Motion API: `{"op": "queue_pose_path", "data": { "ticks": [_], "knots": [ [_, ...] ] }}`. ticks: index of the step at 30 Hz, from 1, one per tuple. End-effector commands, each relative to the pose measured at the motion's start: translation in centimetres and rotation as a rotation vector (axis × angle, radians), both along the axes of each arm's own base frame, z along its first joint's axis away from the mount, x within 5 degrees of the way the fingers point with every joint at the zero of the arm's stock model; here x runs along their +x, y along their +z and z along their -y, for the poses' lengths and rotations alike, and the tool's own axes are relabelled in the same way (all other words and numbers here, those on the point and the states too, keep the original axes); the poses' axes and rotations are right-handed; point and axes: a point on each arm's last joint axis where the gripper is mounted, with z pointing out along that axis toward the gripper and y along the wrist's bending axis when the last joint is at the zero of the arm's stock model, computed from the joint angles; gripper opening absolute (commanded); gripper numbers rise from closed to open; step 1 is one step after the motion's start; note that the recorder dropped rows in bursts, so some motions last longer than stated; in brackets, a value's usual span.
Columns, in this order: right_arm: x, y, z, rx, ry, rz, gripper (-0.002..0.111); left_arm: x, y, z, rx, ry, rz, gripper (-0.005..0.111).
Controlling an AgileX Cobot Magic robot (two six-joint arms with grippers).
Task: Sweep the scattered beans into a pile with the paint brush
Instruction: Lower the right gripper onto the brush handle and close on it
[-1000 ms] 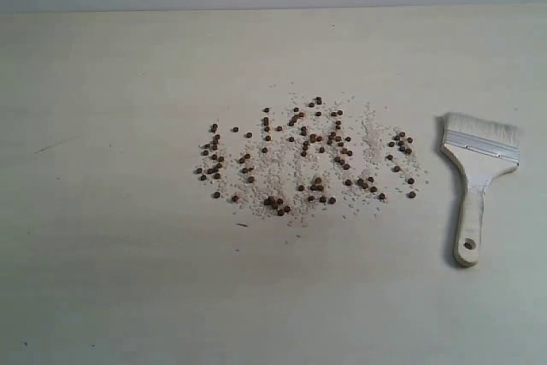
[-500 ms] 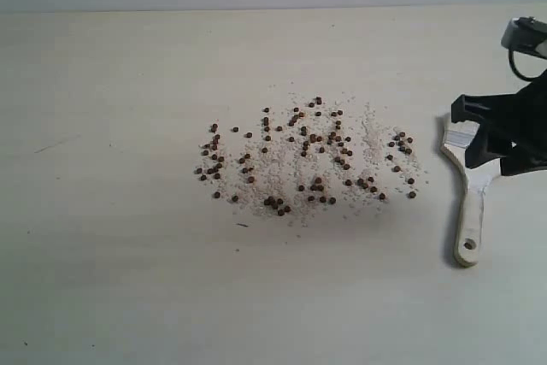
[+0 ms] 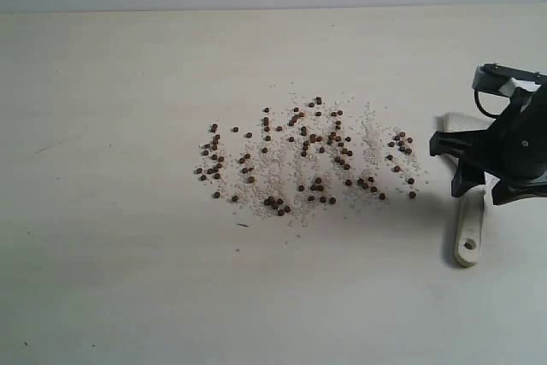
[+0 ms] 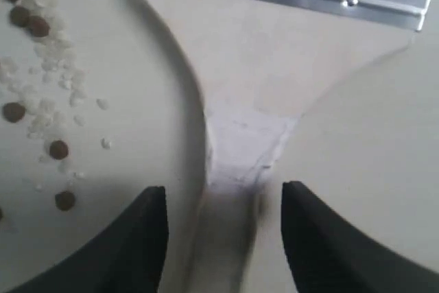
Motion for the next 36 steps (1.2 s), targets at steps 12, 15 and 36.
{"op": "queue_pose_path", "data": {
  "ticks": [12, 15, 36],
  "knots": [
    [0.9, -1.2, 0.8, -0.106, 0.066, 0.063, 0.045, 0.0, 0.0, 0.0, -0.004, -0.003, 0.004, 0.0],
    [0.9, -1.1, 1.2, -0.159, 0.1, 0.061, 0.045, 0.0, 0.0, 0.0, -0.002, -0.003, 0.004, 0.0],
    [0.9, -1.1, 1.3, -0.17, 0.082, 0.071, 0.037, 0.0, 0.0, 0.0, -0.002, -0.003, 0.004, 0.0]
  ]
}}
